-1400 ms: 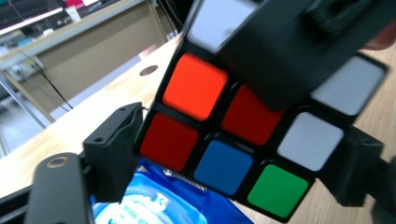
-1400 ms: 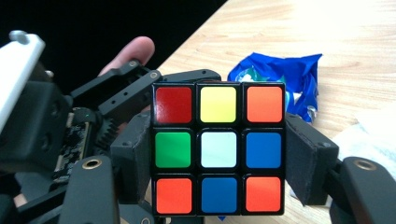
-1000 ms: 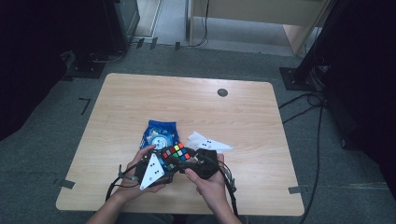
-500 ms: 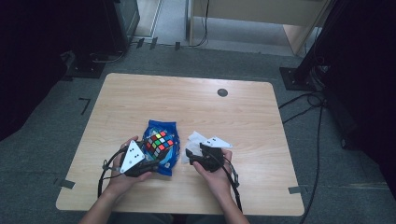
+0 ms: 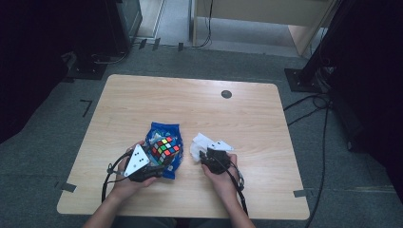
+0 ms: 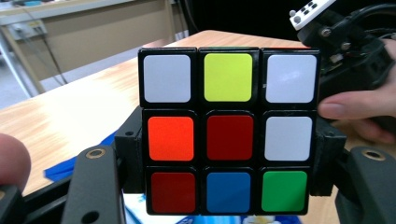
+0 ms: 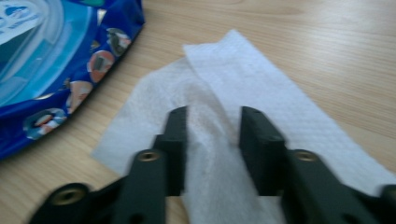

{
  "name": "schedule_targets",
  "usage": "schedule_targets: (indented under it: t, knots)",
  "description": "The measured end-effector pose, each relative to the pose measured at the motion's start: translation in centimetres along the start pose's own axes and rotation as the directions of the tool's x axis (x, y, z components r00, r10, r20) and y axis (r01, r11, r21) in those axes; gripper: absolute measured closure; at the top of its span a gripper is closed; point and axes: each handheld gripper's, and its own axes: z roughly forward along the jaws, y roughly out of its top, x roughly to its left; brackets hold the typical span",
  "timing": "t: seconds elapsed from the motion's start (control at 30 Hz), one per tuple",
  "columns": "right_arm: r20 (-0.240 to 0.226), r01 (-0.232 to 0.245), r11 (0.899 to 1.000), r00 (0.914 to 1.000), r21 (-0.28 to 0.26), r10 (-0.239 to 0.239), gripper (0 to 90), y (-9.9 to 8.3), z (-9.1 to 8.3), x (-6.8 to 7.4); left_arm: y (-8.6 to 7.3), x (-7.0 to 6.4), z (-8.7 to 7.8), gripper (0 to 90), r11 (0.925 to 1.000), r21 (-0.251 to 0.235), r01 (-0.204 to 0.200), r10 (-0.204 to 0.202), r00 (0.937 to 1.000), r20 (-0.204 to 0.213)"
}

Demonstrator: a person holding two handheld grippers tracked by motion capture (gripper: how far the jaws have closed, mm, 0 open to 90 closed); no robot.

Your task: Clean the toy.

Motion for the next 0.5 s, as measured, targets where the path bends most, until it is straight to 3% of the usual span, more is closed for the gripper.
schedule_targets:
  t: [0.07, 0.13, 0.2, 0.23, 0.3, 0.37, 0.47, 0.5]
  knots:
    - [-0.014, -0.014, 1.0, 0.9998, -0.009, 0.014, 84.4, -0.2, -0.1, -0.6, 0.0, -0.2, 0.1, 34.0, 1.0, 0.003, 0.005, -0.005, 1.0, 0.007]
    - [-0.071, -0.077, 0.997, 0.9945, 0.001, 0.077, 88.6, -0.3, -0.3, -1.5, -0.1, -0.2, 0.4, 34.0, 0.9998, 0.02, 0.008, -0.009, 0.9998, 0.019]
    - [-0.134, -0.122, 0.992, 0.9839, -0.025, 0.118, 89.3, -0.5, -0.7, -2.0, -0.2, -0.2, 0.7, 34.0, 0.999, 0.041, 0.015, -0.017, 0.9992, 0.036]
    - [-0.186, -0.14, 0.988, 0.9742, -0.06, 0.127, 89.3, -0.3, -1.3, -1.9, -0.3, -0.2, 0.8, 34.0, 0.9988, 0.047, 0.016, -0.017, 0.9992, 0.036]
    - [-0.252, -0.155, 0.979, 0.9605, -0.13, 0.118, 89.4, 0.2, -2.4, -1.5, -0.3, -0.3, 0.9, 34.0, 0.9982, 0.059, 0.013, -0.015, 0.9991, 0.04]
    - [-0.329, -0.148, 0.966, 0.9416, -0.21, 0.073, 89.4, 1.2, -4.0, -0.4, -0.2, -0.4, 1.0, 34.0, 0.9982, 0.059, 0.012, -0.015, 0.9984, 0.054]
    - [-0.38, -0.115, 0.952, 0.925, -0.285, -0.002, 89.4, 2.4, -5.9, 1.2, -0.1, -0.8, 1.1, 34.0, 0.9977, 0.067, 0.004, -0.008, 0.9975, 0.071]
    - [-0.403, -0.111, 0.947, 0.9149, -0.3, -0.021, 89.4, 2.8, -6.6, 1.9, 0.0, -0.9, 1.1, 34.0, 0.9976, 0.069, -0.004, -0.001, 0.9969, 0.079]
